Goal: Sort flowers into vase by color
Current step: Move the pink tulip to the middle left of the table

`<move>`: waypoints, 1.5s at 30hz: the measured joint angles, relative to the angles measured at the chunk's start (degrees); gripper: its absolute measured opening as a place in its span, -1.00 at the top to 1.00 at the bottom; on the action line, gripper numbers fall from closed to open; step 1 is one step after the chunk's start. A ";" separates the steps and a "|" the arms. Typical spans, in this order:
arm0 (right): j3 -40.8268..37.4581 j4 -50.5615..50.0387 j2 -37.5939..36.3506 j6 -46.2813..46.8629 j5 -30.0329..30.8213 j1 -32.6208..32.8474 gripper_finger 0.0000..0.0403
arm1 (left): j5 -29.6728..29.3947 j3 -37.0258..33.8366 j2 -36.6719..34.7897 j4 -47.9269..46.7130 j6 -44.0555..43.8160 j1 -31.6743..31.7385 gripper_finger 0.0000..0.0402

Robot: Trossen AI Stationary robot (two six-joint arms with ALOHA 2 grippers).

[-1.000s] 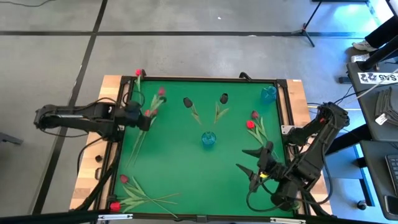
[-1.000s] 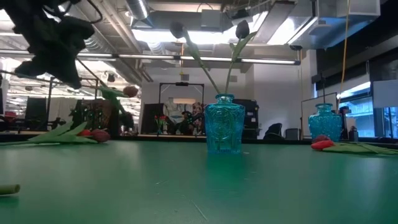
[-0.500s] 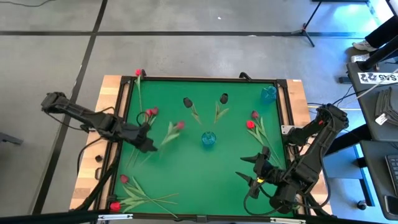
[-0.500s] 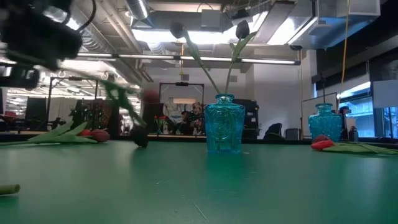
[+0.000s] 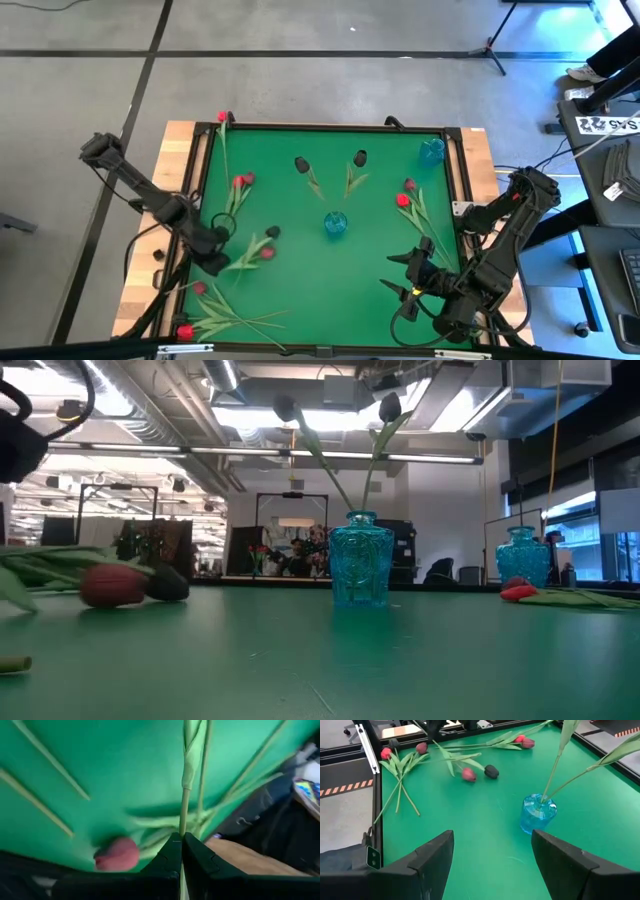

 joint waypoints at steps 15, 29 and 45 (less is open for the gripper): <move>0.00 -2.57 0.00 0.03 2.56 -0.03 -0.33 | 16.59 10.24 17.51 5.12 -1.09 -1.97 1.00; 0.00 -4.22 0.00 0.04 6.81 -1.30 -0.33 | -14.11 15.96 17.74 -26.20 11.88 5.70 0.90; 0.00 -4.48 -0.01 0.03 4.87 -2.24 -0.33 | -25.52 16.87 17.78 -40.54 15.06 17.32 0.63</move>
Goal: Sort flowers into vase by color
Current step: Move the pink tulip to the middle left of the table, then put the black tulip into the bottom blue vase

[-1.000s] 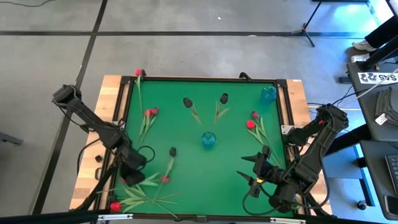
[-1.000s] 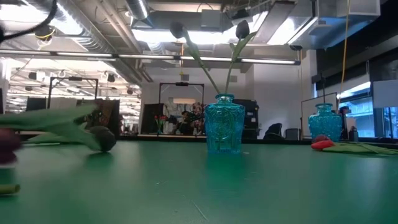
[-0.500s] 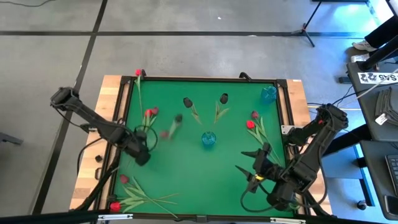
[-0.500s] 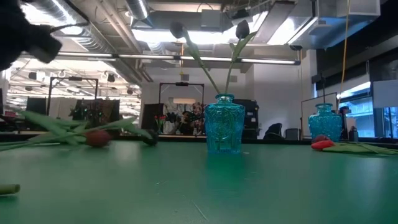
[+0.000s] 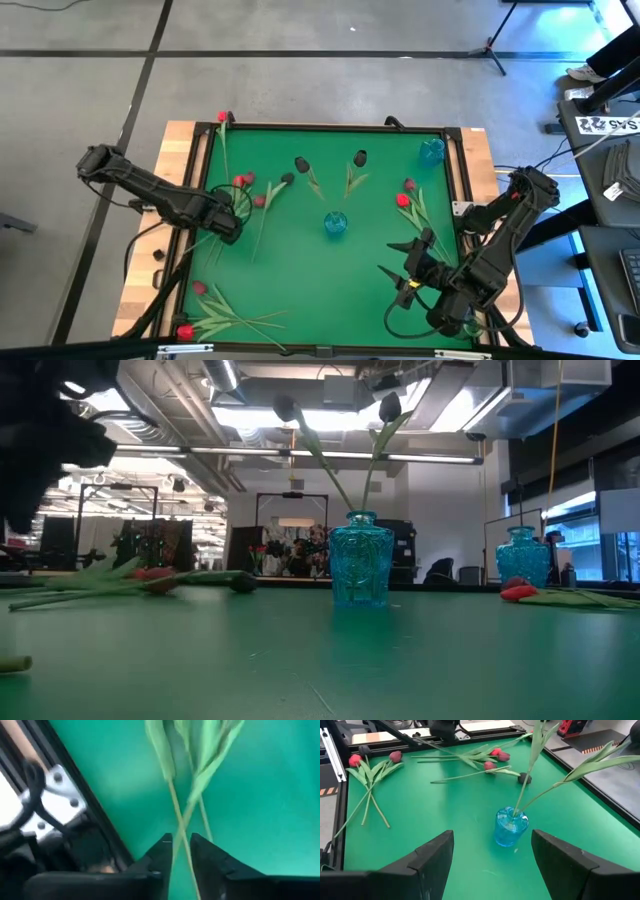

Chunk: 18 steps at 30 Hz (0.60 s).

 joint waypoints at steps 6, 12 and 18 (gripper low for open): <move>0.00 0.22 -0.01 0.04 -0.65 0.00 -0.33 | -5.53 -0.07 -0.01 7.50 1.51 2.24 0.32; 0.00 0.33 0.01 0.08 -1.00 0.00 -0.33 | -15.73 -1.75 3.36 29.35 7.11 4.36 0.22; 0.00 0.27 0.01 1.63 -2.78 0.00 -0.33 | -17.91 -2.51 13.10 36.26 3.91 8.09 0.21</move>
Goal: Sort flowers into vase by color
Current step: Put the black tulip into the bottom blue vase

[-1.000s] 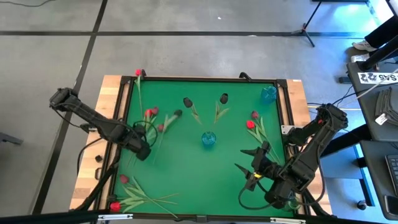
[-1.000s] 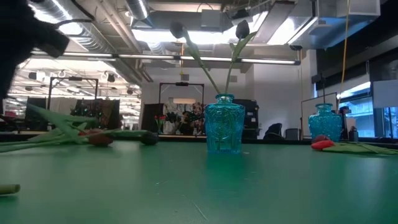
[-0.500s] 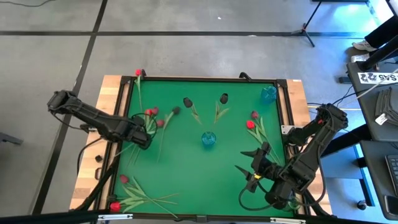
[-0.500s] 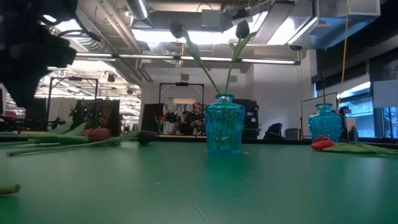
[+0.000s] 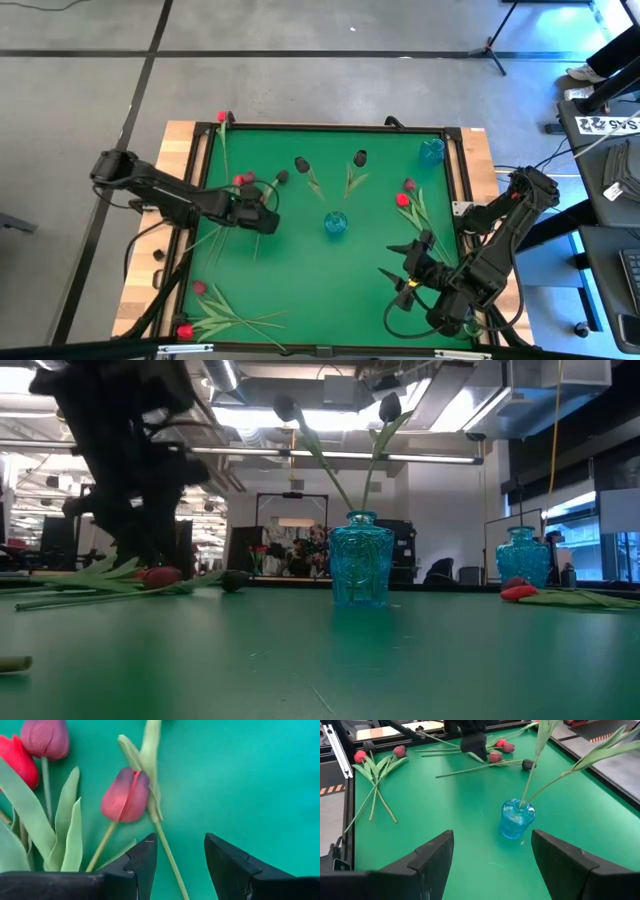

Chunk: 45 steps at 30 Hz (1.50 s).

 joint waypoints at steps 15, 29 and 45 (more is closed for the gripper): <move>0.00 -0.02 -0.01 0.40 -0.50 0.00 -0.33 | -1.38 0.11 12.11 6.10 -3.75 6.81 0.21; -0.02 -0.15 0.00 0.16 -1.13 0.00 -0.33 | -4.42 0.15 14.75 13.71 6.94 17.22 0.21; -0.02 0.11 0.00 -0.67 -0.66 2.18 -0.33 | -8.80 -0.04 6.55 10.81 8.58 5.65 0.95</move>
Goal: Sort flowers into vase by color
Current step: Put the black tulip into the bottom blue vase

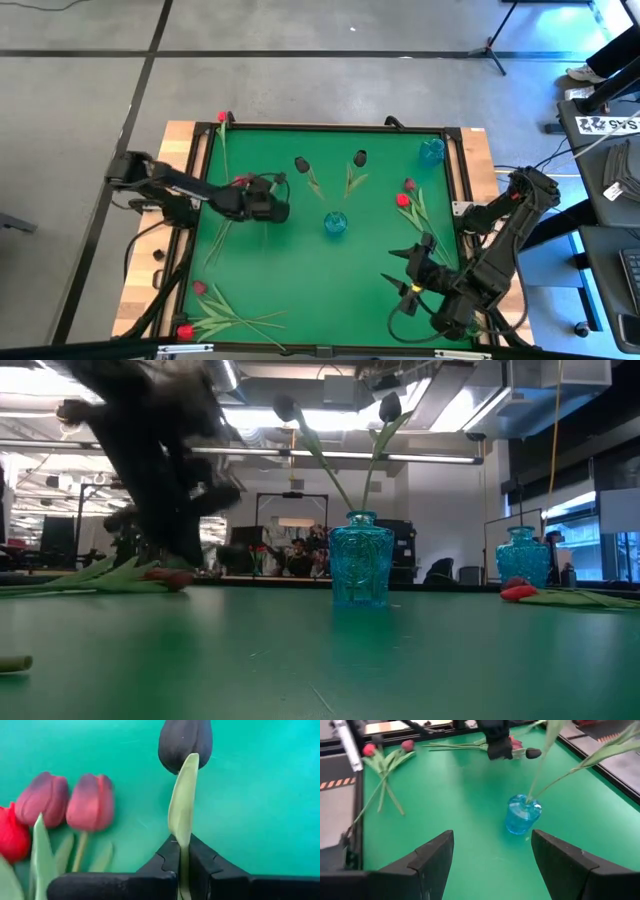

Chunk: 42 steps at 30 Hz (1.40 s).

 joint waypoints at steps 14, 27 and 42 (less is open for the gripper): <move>0.00 0.33 -0.02 -0.97 10.79 7.32 -0.33 | -8.07 0.08 -19.02 22.59 32.59 -33.89 0.97; 0.00 0.45 -0.04 -4.07 14.56 3.72 -0.33 | -10.02 2.12 2.55 91.63 80.10 -27.03 0.97; 0.00 -0.44 -0.07 -5.40 17.24 2.93 -0.33 | -17.05 25.55 19.00 93.27 103.16 -14.84 0.97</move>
